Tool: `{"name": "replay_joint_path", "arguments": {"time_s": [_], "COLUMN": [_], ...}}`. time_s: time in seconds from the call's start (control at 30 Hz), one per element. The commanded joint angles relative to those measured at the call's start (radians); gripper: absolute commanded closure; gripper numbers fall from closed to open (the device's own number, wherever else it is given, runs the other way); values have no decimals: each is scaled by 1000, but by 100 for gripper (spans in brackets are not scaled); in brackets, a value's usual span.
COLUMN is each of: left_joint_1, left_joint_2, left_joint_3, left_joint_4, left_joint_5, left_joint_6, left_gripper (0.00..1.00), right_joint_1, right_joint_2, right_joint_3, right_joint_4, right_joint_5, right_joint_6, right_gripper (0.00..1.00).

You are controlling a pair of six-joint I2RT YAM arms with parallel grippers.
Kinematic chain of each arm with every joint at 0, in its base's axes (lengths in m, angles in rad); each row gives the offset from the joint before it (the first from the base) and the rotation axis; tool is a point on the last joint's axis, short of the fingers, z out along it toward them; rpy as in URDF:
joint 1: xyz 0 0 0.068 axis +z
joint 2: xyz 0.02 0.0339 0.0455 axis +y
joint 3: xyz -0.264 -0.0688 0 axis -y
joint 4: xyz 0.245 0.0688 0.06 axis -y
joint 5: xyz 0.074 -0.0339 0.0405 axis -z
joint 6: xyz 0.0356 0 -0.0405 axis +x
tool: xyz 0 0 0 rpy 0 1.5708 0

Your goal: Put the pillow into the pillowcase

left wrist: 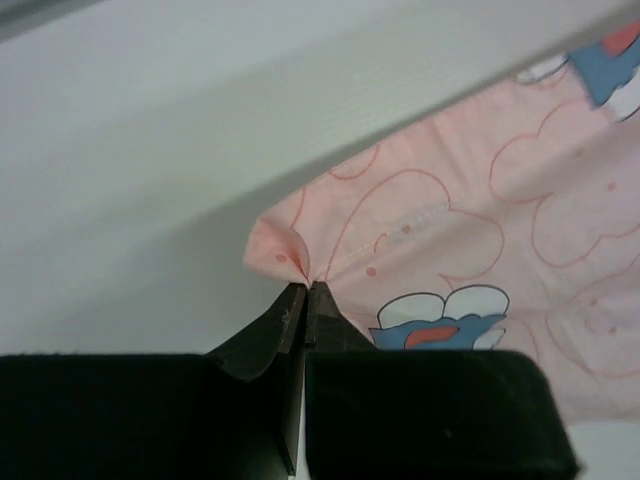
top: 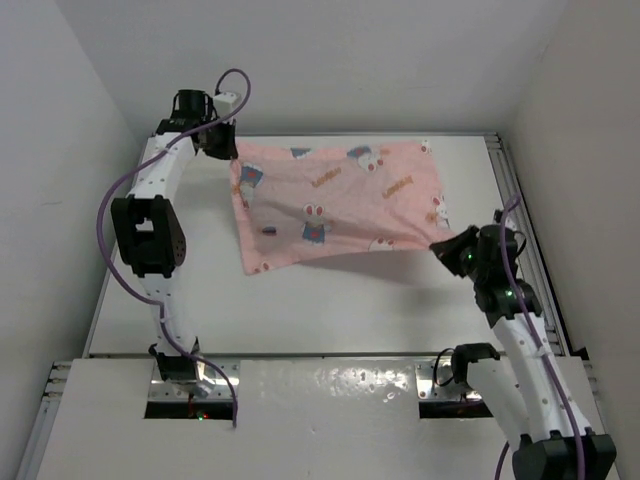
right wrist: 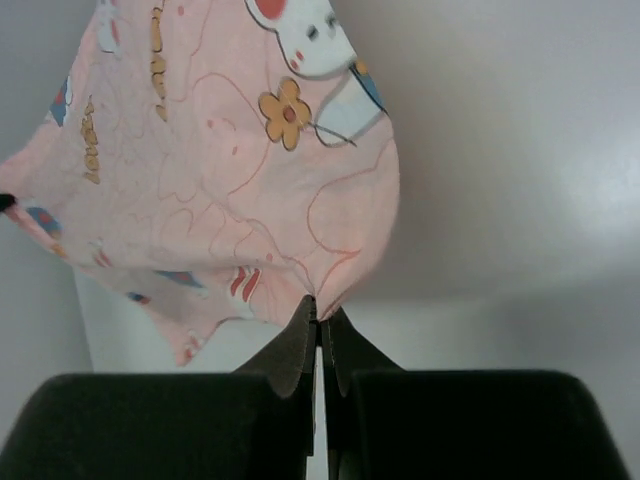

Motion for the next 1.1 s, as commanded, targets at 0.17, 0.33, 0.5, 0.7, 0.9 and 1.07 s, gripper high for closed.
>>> {"name": "replay_joint_path", "arguments": {"time_s": [0.17,0.33,0.5,0.7,0.9,1.07], "left_joint_1": [0,-97,-59,-11,29,0], "left_joint_2": [54,164,185,62,-229,-384], "left_joint_3": [63,97,37,2,-331,-714], "left_joint_4": [43,-8,-2,-63,-124,-174], "left_joint_5": [-97,-189,-201,-100,-26,33], "left_joint_6": [17,80,67,85,200,263], "left_gripper": [100,100,69,2,1,11], "right_joint_1": [1,30,53,53,30,16], "right_joint_2": [-237,-349,-455,-313,282,732], "right_joint_3": [-229,-398,-489,-265,171,424], "right_joint_4": [-188,-254,-407,-384,-225,-135], "right_joint_5": [24,-54,-73,68,81,218], "right_joint_6": [69,161,222,23,-196,-319], "right_gripper": [100,100,58,1,1,1]}}
